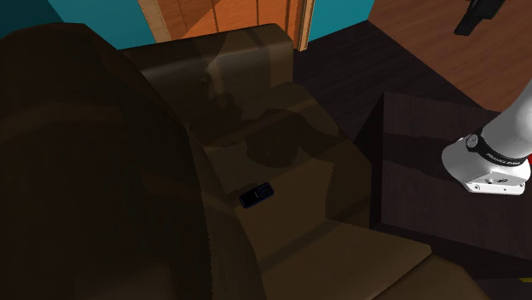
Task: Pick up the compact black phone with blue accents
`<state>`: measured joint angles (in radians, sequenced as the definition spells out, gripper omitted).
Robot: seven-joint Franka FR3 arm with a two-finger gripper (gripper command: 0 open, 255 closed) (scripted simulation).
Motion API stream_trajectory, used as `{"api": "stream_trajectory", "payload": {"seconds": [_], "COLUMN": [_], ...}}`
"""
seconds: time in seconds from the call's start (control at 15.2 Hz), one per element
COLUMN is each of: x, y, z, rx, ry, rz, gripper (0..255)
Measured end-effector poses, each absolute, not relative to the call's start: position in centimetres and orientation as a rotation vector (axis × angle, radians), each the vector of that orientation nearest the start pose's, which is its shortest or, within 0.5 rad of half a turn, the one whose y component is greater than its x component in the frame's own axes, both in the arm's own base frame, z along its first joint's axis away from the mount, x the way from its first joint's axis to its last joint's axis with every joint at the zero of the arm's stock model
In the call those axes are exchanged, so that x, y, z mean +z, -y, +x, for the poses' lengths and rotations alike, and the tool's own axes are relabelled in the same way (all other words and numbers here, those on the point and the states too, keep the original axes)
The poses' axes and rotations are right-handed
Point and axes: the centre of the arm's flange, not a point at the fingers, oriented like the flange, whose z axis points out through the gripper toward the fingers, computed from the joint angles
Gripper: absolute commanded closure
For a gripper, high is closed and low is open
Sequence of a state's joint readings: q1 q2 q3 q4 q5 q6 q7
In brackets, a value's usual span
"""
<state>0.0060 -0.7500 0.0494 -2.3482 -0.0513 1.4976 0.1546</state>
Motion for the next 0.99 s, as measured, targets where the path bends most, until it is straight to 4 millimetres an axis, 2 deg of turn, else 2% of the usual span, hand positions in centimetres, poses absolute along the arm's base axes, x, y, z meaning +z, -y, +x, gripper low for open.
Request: {"api": "stream_trajectory", "payload": {"seconds": [0.07, 0.26, 0.59, 0.99], "x": [57.7, 55.8, 50.9, 45.0], "y": [-1.5, -1.8, -3.0, -4.8], "z": [30.8, 32.2, 36.3, 40.1], "rx": [0.149, 0.142, 0.118, 0.086], "ry": [-0.186, -0.126, 0.017, 0.191], "rz": [-3.227, -3.227, -3.220, -3.203], "gripper": [0, 0, 0, 0]}}
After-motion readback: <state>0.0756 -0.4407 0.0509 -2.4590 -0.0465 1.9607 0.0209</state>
